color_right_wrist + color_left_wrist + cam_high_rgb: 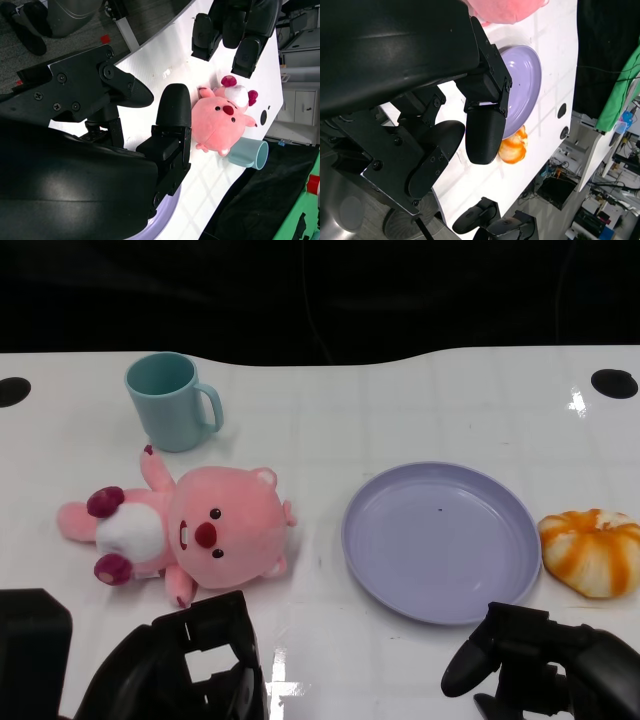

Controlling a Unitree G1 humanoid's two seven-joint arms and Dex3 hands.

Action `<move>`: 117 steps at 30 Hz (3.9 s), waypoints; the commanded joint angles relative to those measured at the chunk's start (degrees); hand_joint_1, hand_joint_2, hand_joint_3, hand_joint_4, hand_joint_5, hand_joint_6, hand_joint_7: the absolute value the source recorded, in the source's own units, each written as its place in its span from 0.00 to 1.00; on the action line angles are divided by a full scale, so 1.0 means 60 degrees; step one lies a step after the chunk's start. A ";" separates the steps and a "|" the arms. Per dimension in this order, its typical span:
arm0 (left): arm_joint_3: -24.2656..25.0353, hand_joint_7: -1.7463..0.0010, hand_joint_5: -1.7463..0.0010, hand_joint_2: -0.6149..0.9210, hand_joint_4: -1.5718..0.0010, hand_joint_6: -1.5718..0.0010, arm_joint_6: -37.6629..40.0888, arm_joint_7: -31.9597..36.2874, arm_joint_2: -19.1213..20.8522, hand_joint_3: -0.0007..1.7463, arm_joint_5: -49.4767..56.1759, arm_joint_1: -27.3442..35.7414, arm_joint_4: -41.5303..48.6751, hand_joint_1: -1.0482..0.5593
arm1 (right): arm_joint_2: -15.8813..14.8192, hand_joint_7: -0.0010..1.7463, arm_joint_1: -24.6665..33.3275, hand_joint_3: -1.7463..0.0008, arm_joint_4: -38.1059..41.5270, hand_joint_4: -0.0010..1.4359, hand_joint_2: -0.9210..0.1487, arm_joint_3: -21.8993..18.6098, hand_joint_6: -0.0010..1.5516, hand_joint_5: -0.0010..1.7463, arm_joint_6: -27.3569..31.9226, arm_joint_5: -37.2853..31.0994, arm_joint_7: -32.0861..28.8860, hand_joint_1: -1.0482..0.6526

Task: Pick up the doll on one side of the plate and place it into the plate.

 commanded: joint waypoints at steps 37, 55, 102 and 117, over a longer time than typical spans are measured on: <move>0.0883 0.75 0.38 1.00 0.91 0.74 -0.4740 -0.0977 0.0577 0.04 0.2253 -0.0392 0.0757 0.33 | 0.0001 0.77 -0.0244 0.47 0.0134 0.42 0.21 0.0294 0.33 0.97 -0.0032 -0.0153 -0.0124 0.53; 0.0497 0.94 0.68 1.00 1.00 0.88 -0.5764 -0.1123 0.2987 0.01 0.7395 -0.1932 0.1117 0.24 | -0.0031 0.75 -0.0337 0.49 0.0212 0.41 0.20 0.0244 0.34 0.97 0.0097 -0.0137 -0.0113 0.53; -0.4555 0.99 0.84 0.98 0.97 0.82 -0.6056 -0.1443 0.3075 0.00 1.3696 -0.8414 1.0666 0.22 | -0.0024 0.73 -0.0156 0.50 -0.0272 0.42 0.19 0.0346 0.35 0.95 0.0400 -0.0149 -0.0255 0.51; -0.5299 0.99 0.94 1.00 0.82 0.74 -0.6839 -0.0330 0.1493 0.00 1.3177 -0.9327 1.4736 0.29 | -0.0046 0.73 0.0016 0.51 -0.0564 0.42 0.19 0.0339 0.36 0.95 0.0495 -0.0107 -0.0241 0.51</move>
